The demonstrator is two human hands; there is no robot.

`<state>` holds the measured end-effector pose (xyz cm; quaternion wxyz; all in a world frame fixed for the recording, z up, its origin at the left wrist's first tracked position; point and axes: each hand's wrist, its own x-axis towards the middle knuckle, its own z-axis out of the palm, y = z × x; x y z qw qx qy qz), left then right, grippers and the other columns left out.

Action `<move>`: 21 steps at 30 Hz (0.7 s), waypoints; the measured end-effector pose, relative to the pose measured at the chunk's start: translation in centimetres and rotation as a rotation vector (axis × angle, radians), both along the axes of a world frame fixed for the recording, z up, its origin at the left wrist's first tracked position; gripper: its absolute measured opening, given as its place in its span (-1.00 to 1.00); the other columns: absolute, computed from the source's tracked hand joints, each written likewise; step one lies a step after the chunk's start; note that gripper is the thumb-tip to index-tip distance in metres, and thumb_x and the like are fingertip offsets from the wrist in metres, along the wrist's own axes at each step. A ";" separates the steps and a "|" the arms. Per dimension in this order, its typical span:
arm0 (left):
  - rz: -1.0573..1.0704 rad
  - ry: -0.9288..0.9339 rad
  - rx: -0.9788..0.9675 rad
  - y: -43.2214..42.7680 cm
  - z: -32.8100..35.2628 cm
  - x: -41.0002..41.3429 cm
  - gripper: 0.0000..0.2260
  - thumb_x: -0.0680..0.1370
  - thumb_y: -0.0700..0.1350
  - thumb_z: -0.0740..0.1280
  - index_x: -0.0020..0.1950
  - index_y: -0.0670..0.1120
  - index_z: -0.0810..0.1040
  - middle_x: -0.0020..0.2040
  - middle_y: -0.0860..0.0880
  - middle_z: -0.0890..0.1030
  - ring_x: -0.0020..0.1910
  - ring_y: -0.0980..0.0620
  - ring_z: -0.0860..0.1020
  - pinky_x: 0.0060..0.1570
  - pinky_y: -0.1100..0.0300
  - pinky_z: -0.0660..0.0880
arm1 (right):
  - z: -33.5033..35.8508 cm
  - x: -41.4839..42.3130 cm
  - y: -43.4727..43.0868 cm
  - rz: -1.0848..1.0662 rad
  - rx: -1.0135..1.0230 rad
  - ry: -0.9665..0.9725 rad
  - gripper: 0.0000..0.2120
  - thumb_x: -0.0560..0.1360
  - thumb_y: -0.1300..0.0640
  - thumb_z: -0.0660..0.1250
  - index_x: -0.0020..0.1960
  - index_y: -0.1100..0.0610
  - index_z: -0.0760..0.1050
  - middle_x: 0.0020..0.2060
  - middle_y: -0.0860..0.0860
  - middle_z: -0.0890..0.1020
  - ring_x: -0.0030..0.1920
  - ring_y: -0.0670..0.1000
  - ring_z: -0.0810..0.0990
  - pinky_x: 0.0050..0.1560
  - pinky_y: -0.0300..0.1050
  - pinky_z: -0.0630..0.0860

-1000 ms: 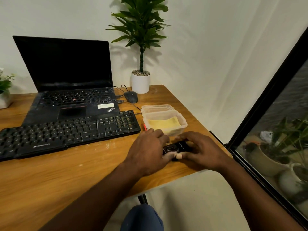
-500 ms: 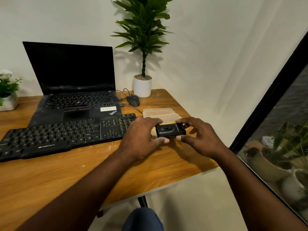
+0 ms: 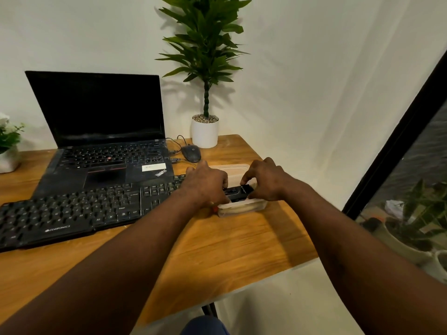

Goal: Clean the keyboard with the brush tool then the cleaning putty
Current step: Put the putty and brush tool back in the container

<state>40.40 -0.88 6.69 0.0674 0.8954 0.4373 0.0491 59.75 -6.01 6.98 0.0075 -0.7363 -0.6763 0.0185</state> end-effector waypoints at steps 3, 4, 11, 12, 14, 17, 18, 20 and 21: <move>-0.022 0.028 0.011 0.5 -0.3 0.4 -0.65 0.44 0.25 0.52 0.14 0.15 0.58 0.23 -0.11 0.47 0.35 -0.15 0.32 0.31 -0.13 0.32 | -0.2 0.0 0.4 -0.010 -0.015 -0.029 -0.55 0.41 -0.18 0.56 0.27 -0.16 0.59 0.30 0.00 0.44 0.36 0.11 0.30 0.30 0.10 0.41; -0.034 0.033 0.025 0.6 -0.3 0.5 -0.65 0.44 0.25 0.52 0.13 0.15 0.58 0.21 -0.09 0.49 0.35 -0.14 0.32 0.30 -0.13 0.32 | -0.3 0.1 0.5 -0.018 -0.025 -0.009 -0.55 0.41 -0.18 0.56 0.26 -0.15 0.59 0.27 0.00 0.45 0.34 0.11 0.31 0.29 0.08 0.43; -0.029 -0.291 -0.082 2.1 -1.4 -0.2 -0.74 0.46 0.30 0.47 -0.20 0.13 0.63 -0.14 0.15 0.62 0.14 0.03 0.47 0.23 -0.14 0.45 | -0.4 0.9 -0.3 -0.011 0.036 0.274 -0.66 0.35 -0.21 0.59 0.02 -0.07 0.65 0.02 -0.12 0.57 0.07 -0.04 0.51 -0.01 -0.12 0.49; 0.009 -0.432 -0.114 2.5 -1.5 -0.3 -0.76 0.49 0.25 0.47 -0.23 0.13 0.62 -0.19 0.15 0.64 0.04 0.06 0.55 0.16 -0.12 0.53 | -0.5 1.3 -0.3 -0.048 0.134 0.411 -0.72 0.38 -0.20 0.57 -0.03 -0.06 0.65 -0.02 -0.15 0.61 0.03 -0.09 0.55 -0.05 -0.13 0.48; 0.130 -0.617 -0.109 3.4 -1.5 -0.4 -0.80 0.56 0.15 0.45 -0.20 0.10 0.63 -0.20 0.12 0.65 -0.09 0.07 0.61 0.02 0.00 0.60 | -0.7 2.2 -0.1 -0.179 0.360 0.621 -0.75 0.50 -0.20 0.46 -0.05 -0.02 0.64 -0.07 -0.13 0.68 -0.03 -0.10 0.61 -0.05 -0.10 0.54; 0.262 -0.502 -0.037 5.0 -1.4 0.0 -0.77 0.61 0.18 0.35 -0.07 0.05 0.63 -0.06 0.00 0.68 0.03 -0.05 0.61 0.07 -0.01 0.56 | -1.7 4.0 0.8 -0.432 0.419 0.851 -0.60 0.63 -0.25 0.26 0.05 0.08 0.61 -0.04 0.03 0.71 -0.06 0.04 0.67 0.05 0.06 0.66; 0.298 -0.384 -0.018 5.5 -1.4 0.3 -0.72 0.63 0.22 0.30 0.02 0.04 0.64 0.04 -0.03 0.68 0.13 -0.11 0.58 0.16 -0.07 0.52 | -2.1 4.6 1.1 -0.482 0.358 0.866 -0.57 0.64 -0.25 0.22 0.07 0.10 0.60 -0.02 0.06 0.71 -0.05 0.08 0.68 0.08 0.09 0.68; 0.344 -0.193 -0.020 6.3 -1.3 1.0 -0.64 0.65 0.24 0.21 0.12 0.00 0.63 0.20 -0.10 0.63 0.30 -0.20 0.49 0.29 -0.17 0.41 | -3.2 5.5 1.9 -0.515 0.247 0.844 -0.53 0.65 -0.27 0.18 0.04 0.11 0.60 -0.05 0.07 0.71 -0.04 0.12 0.70 0.11 0.17 0.68; 0.344 -0.152 -0.045 6.8 -1.2 1.3 -0.64 0.66 0.22 0.19 0.09 -0.02 0.61 0.23 -0.12 0.61 0.32 -0.22 0.47 0.31 -0.18 0.38 | -3.7 5.9 2.3 -0.516 0.228 0.835 -0.52 0.65 -0.28 0.16 0.02 0.10 0.61 -0.06 0.06 0.71 -0.04 0.13 0.70 0.11 0.20 0.67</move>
